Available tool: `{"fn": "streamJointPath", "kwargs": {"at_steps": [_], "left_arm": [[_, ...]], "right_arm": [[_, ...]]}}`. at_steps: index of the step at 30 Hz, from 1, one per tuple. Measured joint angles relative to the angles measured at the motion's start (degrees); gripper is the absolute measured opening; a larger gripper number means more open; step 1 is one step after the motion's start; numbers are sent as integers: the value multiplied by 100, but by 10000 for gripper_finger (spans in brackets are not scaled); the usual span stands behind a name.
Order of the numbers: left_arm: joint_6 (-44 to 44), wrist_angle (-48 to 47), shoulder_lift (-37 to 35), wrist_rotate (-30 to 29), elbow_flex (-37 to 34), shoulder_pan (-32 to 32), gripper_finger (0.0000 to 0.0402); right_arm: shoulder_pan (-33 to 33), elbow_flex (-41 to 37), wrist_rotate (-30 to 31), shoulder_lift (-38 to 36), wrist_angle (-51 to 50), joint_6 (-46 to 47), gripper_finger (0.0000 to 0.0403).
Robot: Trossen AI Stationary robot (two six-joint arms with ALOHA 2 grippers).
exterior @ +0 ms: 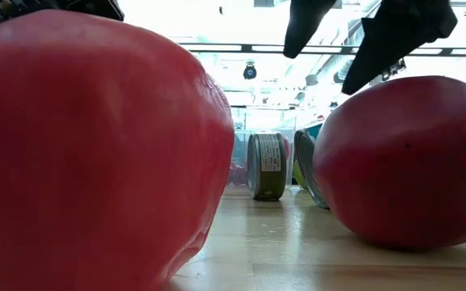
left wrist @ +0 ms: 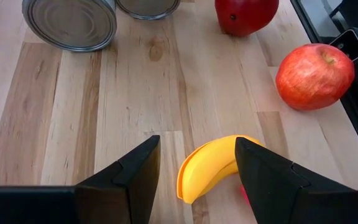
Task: Pick & Place Food Item
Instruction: Put the yellow tuna can into the gray bin
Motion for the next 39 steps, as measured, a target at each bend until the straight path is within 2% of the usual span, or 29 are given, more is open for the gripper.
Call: {"fn": "streamJointPath", "kwargs": {"at_steps": [6,12,20,27,39], "left_arm": [[24,-7,1,-1,0,-2,199],[79,-17,1,-2,0,-2,199],[83,-92,1,-4,0,-2,199],[85,-142,1,-4,0,-2,199],[63,-144,1,-2,0,-2,199]], "right_arm": [[-16,0,204,77,31,-305,361],[-89,-7,124,340,57,-364,361],[-187,-4,-225,344,53,-282,361],[-377,-2,-987,334,-100,-115,361],[-751,-2,-1080,334,-280,107,361]]}}
